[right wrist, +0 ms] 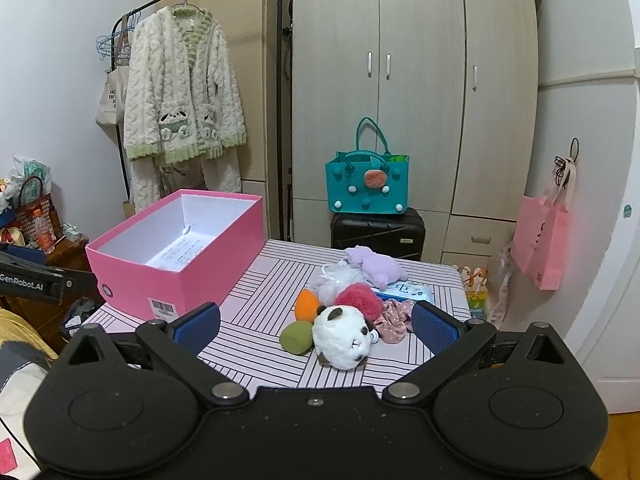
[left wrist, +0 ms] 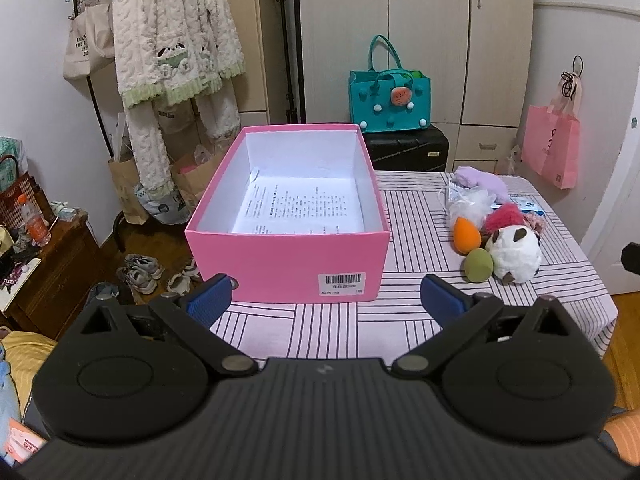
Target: Organize soft objects
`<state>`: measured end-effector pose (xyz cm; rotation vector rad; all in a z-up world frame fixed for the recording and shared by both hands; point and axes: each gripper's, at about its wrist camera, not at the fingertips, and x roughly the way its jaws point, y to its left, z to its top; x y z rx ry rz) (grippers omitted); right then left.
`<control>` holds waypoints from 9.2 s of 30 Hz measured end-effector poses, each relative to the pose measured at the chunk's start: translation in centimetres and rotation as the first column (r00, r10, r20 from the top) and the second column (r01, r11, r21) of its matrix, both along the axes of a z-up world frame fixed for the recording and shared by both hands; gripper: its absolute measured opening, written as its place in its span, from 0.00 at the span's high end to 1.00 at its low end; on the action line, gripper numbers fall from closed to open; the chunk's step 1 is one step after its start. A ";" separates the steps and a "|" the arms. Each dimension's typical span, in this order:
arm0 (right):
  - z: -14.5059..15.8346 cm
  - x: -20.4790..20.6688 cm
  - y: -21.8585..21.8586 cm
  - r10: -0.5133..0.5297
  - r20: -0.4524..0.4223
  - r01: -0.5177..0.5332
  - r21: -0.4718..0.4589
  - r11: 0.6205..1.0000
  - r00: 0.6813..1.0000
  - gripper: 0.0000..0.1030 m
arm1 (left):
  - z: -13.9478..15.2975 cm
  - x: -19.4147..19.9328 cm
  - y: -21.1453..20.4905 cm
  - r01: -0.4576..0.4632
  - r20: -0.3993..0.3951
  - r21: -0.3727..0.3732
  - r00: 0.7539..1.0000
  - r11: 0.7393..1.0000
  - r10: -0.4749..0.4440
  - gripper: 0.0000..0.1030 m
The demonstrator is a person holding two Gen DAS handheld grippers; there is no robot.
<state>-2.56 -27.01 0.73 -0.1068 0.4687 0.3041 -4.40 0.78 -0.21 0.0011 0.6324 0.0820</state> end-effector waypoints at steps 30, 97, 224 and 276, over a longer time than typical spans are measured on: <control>-9.5 6.0 -3.3 0.128 0.049 -0.128 0.001 0.992 0.991 0.00 | -2.4 7.8 -7.0 0.366 -0.019 -0.126 0.928 0.922 -0.371 0.03; -12.3 11.1 -1.7 0.038 -0.036 -0.035 0.065 0.997 0.999 0.45 | -7.7 16.9 -15.7 0.600 -0.078 -0.225 0.774 0.768 -0.628 0.36; -5.0 28.0 21.3 0.579 -0.177 -0.590 -0.443 0.675 0.796 0.46 | -8.0 35.7 12.4 0.135 -0.369 -0.444 0.873 0.886 -0.318 0.53; 4.1 9.1 4.4 0.451 -0.316 -0.479 -0.012 0.878 0.835 0.45 | 6.2 5.8 3.0 0.436 -0.274 0.098 0.876 0.895 -0.397 0.25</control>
